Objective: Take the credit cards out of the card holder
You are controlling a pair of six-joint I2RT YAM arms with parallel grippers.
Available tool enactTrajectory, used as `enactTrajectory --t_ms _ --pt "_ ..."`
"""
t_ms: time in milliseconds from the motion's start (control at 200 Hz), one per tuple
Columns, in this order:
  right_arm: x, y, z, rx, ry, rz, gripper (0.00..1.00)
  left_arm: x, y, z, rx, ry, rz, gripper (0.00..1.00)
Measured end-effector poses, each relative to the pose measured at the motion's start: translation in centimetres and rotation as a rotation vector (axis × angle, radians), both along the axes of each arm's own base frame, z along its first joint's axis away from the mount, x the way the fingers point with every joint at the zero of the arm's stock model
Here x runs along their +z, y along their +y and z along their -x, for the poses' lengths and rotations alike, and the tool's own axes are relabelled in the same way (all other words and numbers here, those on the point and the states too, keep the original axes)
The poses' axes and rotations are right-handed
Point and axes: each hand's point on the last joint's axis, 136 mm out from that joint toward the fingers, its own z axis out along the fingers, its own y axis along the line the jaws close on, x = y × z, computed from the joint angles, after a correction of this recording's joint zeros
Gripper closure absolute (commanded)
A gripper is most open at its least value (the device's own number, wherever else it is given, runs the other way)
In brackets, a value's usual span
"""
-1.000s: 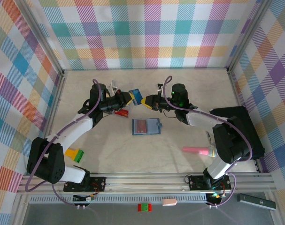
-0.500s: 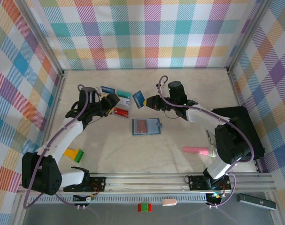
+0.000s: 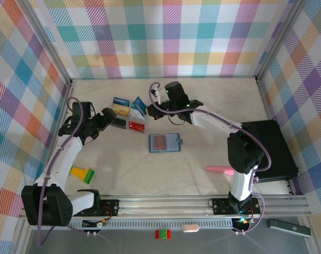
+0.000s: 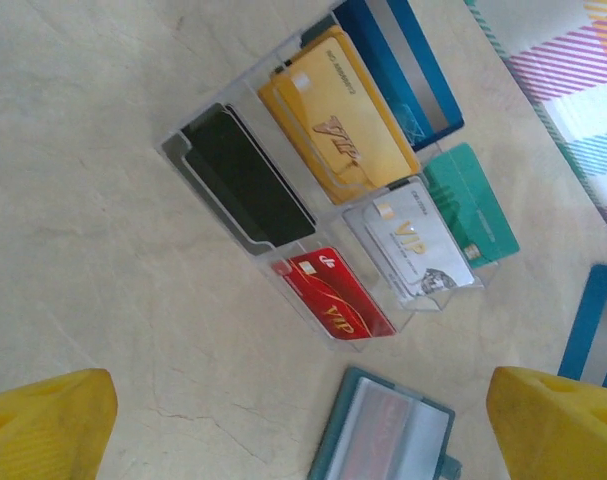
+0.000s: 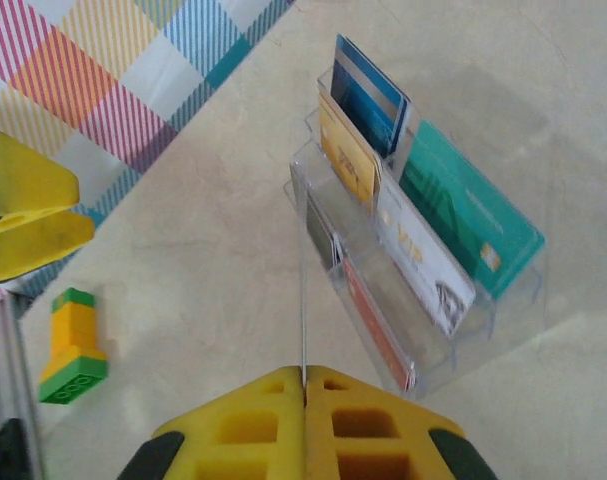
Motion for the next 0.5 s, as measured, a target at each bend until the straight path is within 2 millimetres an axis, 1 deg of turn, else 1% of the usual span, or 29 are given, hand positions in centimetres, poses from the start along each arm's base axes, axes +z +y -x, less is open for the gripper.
enactTrajectory --t_ms 155,270,380,500 --pt "0.3 2.3 -1.4 0.055 -0.100 0.047 1.00 -0.5 1.0 -0.1 0.020 0.016 -0.005 0.03" --pt "0.5 4.2 -3.1 0.082 -0.166 0.061 1.00 -1.2 1.8 -0.3 0.039 0.040 0.007 0.00" --pt "-0.3 5.8 -4.9 0.100 -0.214 0.077 1.00 -2.0 2.2 -0.6 0.046 0.065 0.026 0.00" --pt "-1.7 6.8 -6.7 0.108 -0.255 0.110 1.00 -2.4 2.5 -1.0 0.049 0.080 0.052 0.00"
